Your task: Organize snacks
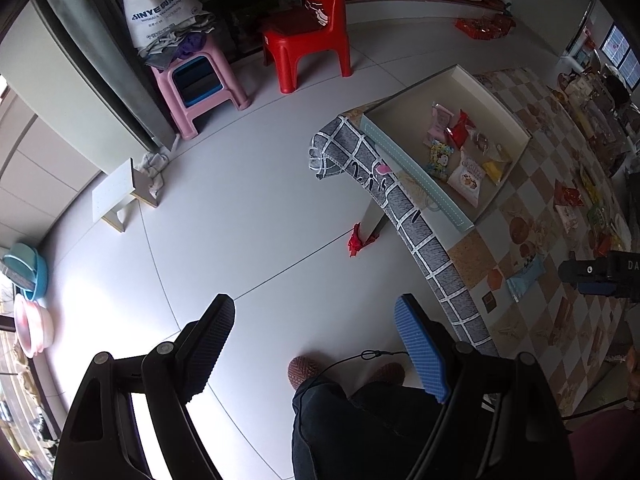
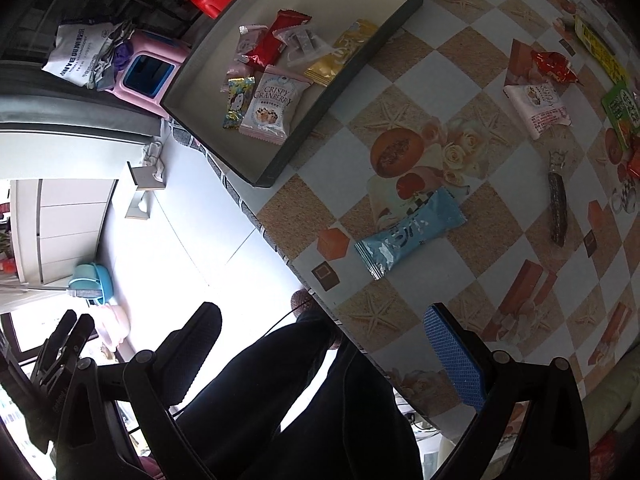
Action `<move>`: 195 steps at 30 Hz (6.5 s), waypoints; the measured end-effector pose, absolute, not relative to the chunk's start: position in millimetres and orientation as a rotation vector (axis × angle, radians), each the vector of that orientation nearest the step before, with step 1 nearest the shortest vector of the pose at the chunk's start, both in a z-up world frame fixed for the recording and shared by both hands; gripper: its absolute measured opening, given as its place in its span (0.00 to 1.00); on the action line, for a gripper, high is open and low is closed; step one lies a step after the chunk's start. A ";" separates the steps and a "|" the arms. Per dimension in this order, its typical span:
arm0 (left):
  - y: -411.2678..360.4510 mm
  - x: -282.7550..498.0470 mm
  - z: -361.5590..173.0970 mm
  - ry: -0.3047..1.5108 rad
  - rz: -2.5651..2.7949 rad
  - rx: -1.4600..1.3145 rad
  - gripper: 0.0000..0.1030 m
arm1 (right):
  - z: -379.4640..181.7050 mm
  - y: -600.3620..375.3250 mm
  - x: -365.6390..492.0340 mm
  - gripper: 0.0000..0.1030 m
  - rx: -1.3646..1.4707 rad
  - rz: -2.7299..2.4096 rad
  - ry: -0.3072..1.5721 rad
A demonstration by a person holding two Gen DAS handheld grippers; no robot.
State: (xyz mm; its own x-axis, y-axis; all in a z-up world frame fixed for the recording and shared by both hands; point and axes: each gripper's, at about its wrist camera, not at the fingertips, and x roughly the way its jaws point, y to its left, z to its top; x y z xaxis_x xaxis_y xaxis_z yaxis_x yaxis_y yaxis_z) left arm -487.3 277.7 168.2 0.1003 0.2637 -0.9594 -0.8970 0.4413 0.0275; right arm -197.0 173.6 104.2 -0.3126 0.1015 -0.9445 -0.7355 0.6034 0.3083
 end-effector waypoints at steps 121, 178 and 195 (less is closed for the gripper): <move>178.7 -53.8 38.6 1.485 -0.159 -0.035 0.40 | 34.2 -20.8 -108.0 0.39 0.086 0.286 1.711; 270.3 -162.1 138.5 1.279 0.080 -0.153 0.40 | 88.5 10.5 -120.5 0.39 0.114 0.485 1.599; 275.4 -154.6 135.3 1.287 0.066 -0.148 0.40 | 85.3 9.7 -118.1 0.39 0.133 0.459 1.603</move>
